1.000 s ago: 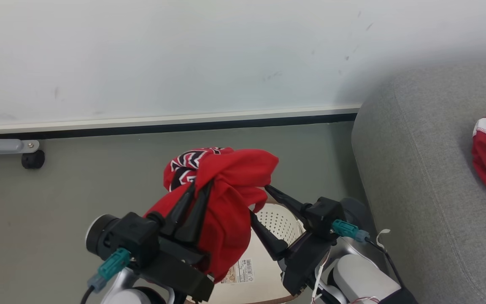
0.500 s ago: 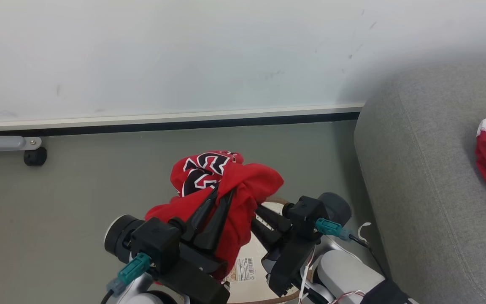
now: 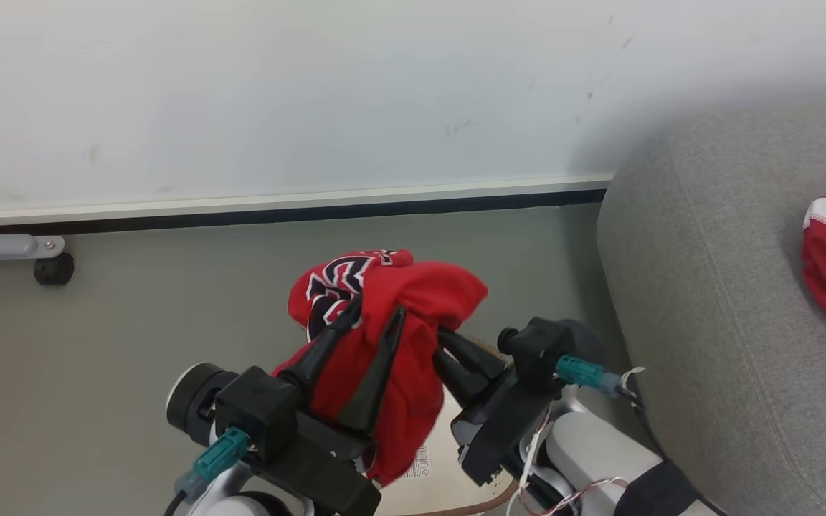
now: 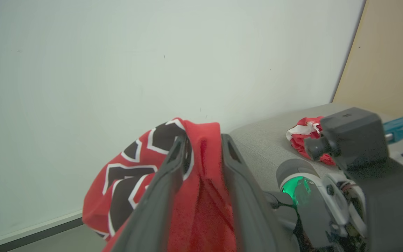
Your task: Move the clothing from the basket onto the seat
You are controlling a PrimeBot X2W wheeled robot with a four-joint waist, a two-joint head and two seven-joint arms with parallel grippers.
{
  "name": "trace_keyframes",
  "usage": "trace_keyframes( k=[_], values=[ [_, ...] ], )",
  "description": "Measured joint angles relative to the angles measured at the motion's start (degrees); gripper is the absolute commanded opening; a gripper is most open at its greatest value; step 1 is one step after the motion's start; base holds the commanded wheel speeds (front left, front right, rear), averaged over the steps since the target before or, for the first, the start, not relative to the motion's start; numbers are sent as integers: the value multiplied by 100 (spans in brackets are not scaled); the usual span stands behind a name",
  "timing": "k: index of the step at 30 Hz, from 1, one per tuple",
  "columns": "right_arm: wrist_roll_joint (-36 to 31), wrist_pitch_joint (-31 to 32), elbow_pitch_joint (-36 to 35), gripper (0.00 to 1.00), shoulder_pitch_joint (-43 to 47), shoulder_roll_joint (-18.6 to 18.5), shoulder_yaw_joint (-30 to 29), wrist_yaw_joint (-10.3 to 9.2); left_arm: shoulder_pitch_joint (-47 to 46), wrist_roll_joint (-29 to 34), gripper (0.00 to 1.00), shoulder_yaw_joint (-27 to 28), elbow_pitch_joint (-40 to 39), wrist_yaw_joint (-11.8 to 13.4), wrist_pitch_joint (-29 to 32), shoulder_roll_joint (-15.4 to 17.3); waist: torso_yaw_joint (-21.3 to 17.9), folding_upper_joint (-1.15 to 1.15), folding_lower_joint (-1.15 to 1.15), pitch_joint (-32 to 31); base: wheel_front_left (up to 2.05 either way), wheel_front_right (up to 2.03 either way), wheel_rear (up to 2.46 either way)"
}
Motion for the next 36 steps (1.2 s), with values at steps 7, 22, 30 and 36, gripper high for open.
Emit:
trace_keyframes(
  k=[7, 22, 30, 36],
  values=[
    [114, -59, -68, 0, -71, -188, -214, 0, 0, 25, 100, 18, 35, 20, 16, 51, -61, 0, -1, -38, 0, 0, 0],
    [238, -107, -44, 0, -77, -573, -858, -3, 242, 146, 100, -132, 77, -8, 74, 331, -233, 0, -1, -96, 0, 0, 0],
    [252, -108, -52, 0, -79, -697, -1092, -62, 420, 178, 100, -337, 29, -100, 120, 385, -422, 0, 0, -68, 0, 0, 0],
    [252, -108, -115, 0, -79, -746, -1220, -113, 439, 292, 100, -442, -52, -109, 169, 387, -617, 0, 0, -20, 0, 0, 0]
  ],
)
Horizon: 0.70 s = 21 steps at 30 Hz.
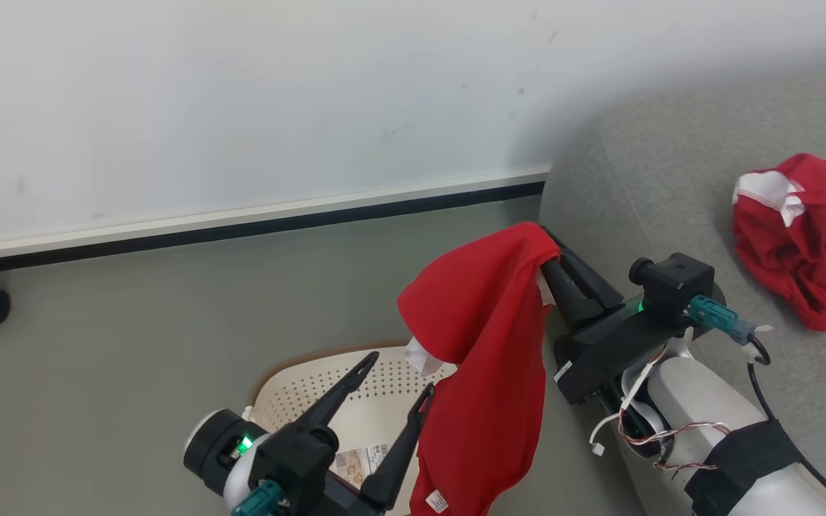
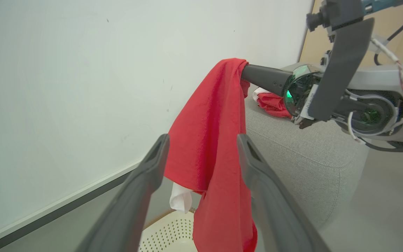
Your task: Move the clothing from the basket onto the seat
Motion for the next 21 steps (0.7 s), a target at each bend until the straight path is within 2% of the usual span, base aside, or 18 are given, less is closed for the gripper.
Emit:
trace_keyframes(
  k=[21],
  values=[
    [-11, -1, -296, 0, -233, -183, -460, -146, 87, 104, 100, -177, -311, -144, 153, 158, -970, 0, 0, 368, 0, 0, 0]
  ],
)
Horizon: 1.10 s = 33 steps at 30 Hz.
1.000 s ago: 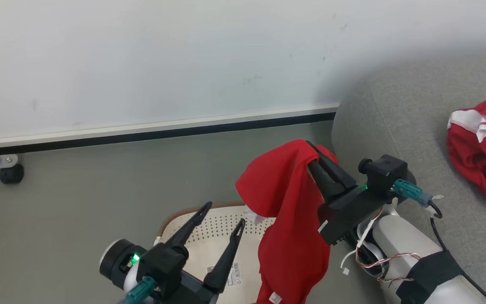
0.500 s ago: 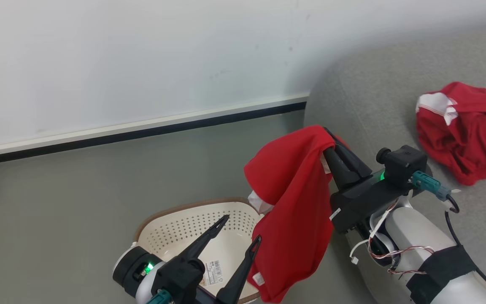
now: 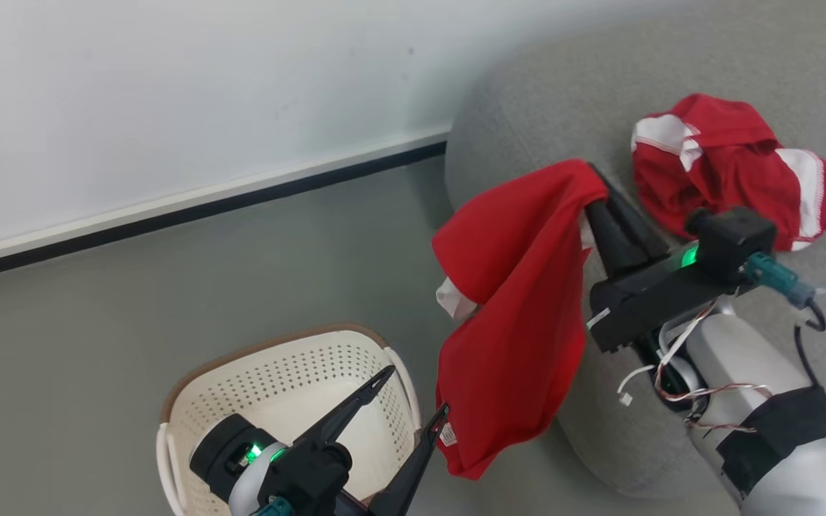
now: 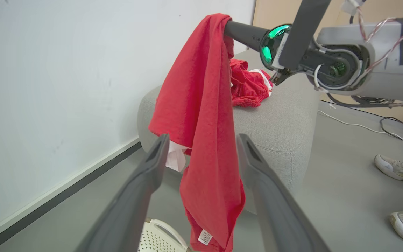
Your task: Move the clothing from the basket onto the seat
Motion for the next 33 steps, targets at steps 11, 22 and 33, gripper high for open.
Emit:
trace_keyframes(
  k=[11, 22, 33],
  values=[
    [-1, -25, 19, 0, -699, -403, -598, -93, -261, 82, 100, 11, -145, -56, 108, 51, -310, 0, 0, 427, 0, 0, 0],
    [7, -41, 274, 0, -2112, -1171, -1460, -204, -570, 132, 100, 93, -312, -108, 209, 185, -272, 0, 1, 896, 0, 0, 0],
    [-232, 40, 377, 0, -3201, -2326, -2216, -641, -736, 133, 100, 116, -470, -158, 250, 213, 46, 1, 0, 1370, 0, 0, 0]
  ],
)
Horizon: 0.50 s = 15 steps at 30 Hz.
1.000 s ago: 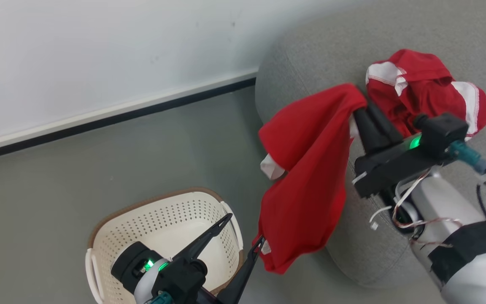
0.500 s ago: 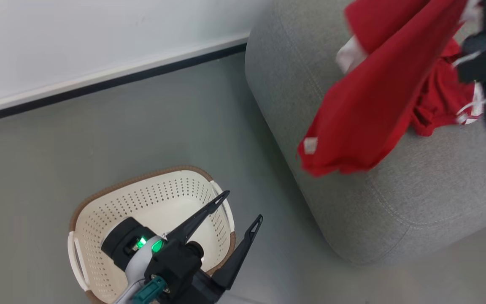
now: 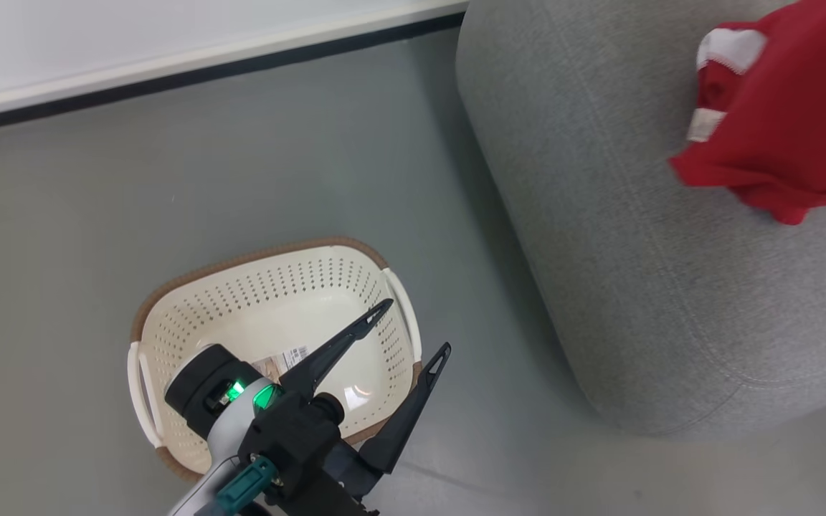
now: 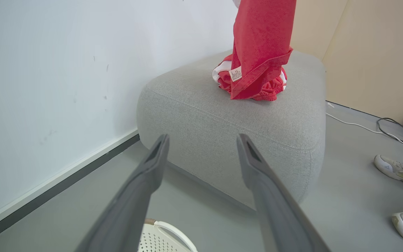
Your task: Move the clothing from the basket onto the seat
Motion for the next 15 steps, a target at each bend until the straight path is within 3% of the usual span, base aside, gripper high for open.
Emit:
trace_keyframes(
  k=[6, 15],
  values=[
    [1, 142, 126, 0, -353, -547, -337, -168, -120, 0, 100, 69, -98, -44, -5, 45, 154, 0, 0, 269, 0, 0, 0],
    [-63, 413, 222, 0, -428, -884, -435, -241, -245, 10, 100, 125, -290, -52, -52, 158, 312, -1, 0, 720, 0, 0, 0]
  ],
)
